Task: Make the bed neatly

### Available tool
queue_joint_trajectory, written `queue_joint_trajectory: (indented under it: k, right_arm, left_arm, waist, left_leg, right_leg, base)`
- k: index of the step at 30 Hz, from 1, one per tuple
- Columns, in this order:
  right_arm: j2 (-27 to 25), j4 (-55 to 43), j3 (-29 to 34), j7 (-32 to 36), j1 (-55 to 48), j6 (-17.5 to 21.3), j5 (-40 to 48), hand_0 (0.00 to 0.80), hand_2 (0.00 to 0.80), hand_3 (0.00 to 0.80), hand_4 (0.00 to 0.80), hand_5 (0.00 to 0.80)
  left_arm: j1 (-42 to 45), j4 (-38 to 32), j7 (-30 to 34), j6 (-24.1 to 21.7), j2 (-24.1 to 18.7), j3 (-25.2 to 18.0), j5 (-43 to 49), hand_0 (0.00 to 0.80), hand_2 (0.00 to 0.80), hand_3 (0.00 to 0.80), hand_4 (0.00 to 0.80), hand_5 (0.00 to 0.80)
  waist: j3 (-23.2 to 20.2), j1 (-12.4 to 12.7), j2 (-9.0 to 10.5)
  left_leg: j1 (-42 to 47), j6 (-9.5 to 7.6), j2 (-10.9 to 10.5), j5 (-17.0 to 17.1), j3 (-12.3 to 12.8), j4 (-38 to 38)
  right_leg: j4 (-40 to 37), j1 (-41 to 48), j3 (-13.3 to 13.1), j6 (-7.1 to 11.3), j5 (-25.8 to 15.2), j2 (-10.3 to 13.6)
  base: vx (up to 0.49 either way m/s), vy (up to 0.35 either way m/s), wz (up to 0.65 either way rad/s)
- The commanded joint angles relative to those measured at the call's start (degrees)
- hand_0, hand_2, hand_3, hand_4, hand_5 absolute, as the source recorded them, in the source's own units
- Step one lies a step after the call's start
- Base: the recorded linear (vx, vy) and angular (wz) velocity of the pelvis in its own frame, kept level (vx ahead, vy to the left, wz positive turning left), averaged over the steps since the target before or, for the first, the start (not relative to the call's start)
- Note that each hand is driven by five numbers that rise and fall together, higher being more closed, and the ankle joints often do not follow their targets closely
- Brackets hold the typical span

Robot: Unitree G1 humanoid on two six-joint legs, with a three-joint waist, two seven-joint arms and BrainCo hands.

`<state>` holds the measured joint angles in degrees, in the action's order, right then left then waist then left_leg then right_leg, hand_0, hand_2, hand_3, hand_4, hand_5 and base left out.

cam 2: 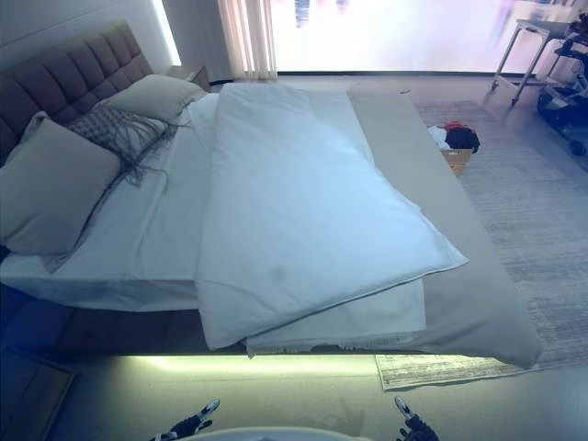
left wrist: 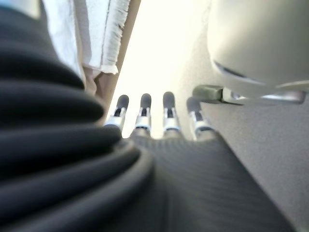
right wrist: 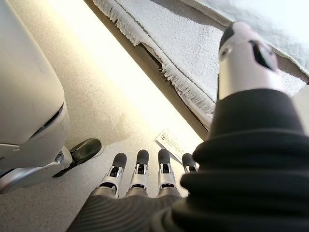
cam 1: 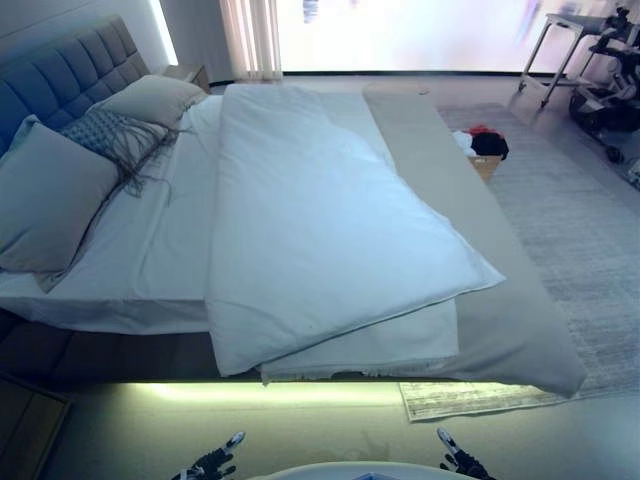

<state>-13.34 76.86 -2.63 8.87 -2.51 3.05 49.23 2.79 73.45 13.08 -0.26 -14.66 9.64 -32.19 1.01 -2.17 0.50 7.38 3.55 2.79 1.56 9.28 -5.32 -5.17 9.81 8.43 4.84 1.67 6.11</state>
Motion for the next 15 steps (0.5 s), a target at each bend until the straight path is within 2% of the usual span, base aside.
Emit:
queue_joint_trajectory:
  k: [1, 15]
  right_arm:
    - [0.3, 4.0, 0.8, 0.5, 5.0, -0.1, 1.6, 0.0, 0.0, 0.0, 0.0, 0.0]
    - [0.4, 4.5, 0.7, 0.4, 5.7, -0.5, 1.3, 0.0, 0.0, 0.0, 0.0, 0.0]
  left_arm:
    - [-3.8, 4.4, 0.2, 0.6, 1.8, -0.9, 1.4, 0.0, 0.0, 0.0, 0.0, 0.0]
    - [-3.8, 4.9, 0.4, 1.7, 2.1, -1.3, 0.6, 0.0, 0.0, 0.0, 0.0, 0.0]
  waist:
    - [0.8, 1.1, -0.91]
    - [0.7, 1.0, -1.33]
  left_leg:
    - [2.5, -1.46, -0.9, -5.5, 0.2, 0.3]
    - [2.8, -1.46, -0.9, -5.5, 0.5, 0.3]
  right_leg:
    - [0.2, -1.1, 1.5, 2.23, -2.4, -0.7]
    - [0.2, -1.0, 1.4, 2.13, -2.4, -0.7]
  base:
    - [0.0, 0.0, 0.0]
    - [0.0, 0.0, 0.0]
